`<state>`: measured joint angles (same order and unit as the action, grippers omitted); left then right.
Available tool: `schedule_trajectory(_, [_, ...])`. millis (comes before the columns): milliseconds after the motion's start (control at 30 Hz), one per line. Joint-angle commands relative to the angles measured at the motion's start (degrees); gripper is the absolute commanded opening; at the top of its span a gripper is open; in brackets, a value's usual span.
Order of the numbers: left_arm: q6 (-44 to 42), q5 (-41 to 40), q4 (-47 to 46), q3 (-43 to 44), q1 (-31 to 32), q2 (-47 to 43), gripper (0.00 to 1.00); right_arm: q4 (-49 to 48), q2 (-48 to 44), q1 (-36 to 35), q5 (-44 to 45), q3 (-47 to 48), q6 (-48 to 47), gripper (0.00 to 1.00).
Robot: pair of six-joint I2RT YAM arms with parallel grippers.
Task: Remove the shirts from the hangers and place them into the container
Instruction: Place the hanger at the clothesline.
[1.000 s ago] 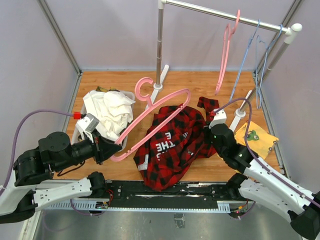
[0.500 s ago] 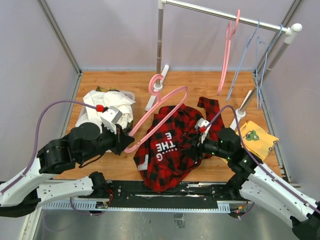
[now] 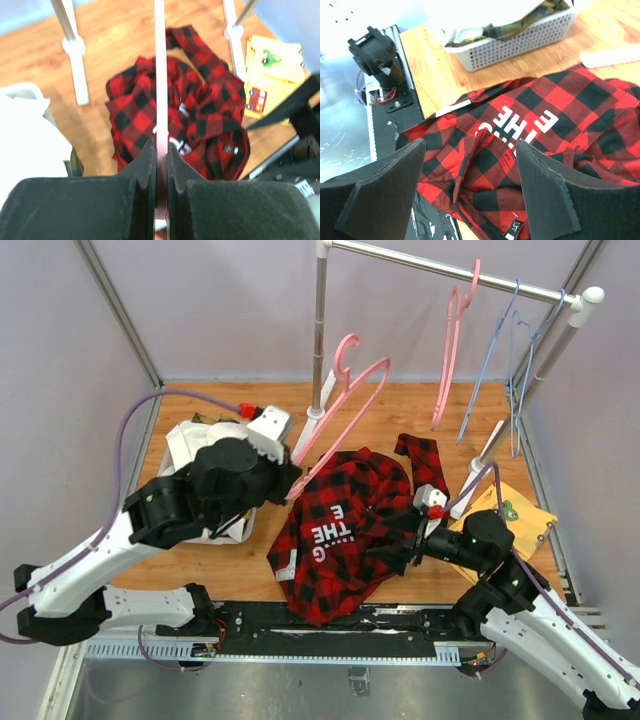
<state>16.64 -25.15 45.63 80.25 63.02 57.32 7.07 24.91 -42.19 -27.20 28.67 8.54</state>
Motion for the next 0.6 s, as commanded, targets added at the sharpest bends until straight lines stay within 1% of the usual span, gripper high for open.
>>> schedule_trajectory(0, [-6.38, -3.39, -5.00, 11.15, -0.74, 10.71, 0.01, -3.73, -2.73, 0.72, -4.73, 1.77, 2.67, 0.77])
schedule_trajectory(133, [-8.20, 1.20, -1.15, 21.77, -4.62, 19.51, 0.00, -2.11, -3.36, 0.71, -2.42, 1.75, 2.18, 0.81])
schedule_trajectory(300, [-10.50, 3.75, -1.39, 29.18, -7.39, 25.09, 0.01, -0.34, -3.02, 0.71, -1.54, 3.35, 2.27, 0.83])
schedule_trajectory(367, [-10.62, 3.08, -0.05, 33.13, -7.65, 27.65, 0.00, -0.38, -3.09, 0.73, -1.07, 3.27, 2.07, 0.84])
schedule_trajectory(433, [-11.08, 3.28, -0.13, 35.83, -7.70, 28.88, 0.01, -0.19, -3.08, 0.71, -0.13, 3.15, 1.86, 0.85])
schedule_trajectory(567, [-12.16, 2.99, -1.48, 38.40, -7.66, 30.44, 0.00, -0.10, -2.47, 0.71, 1.62, 3.24, 1.72, 0.90])
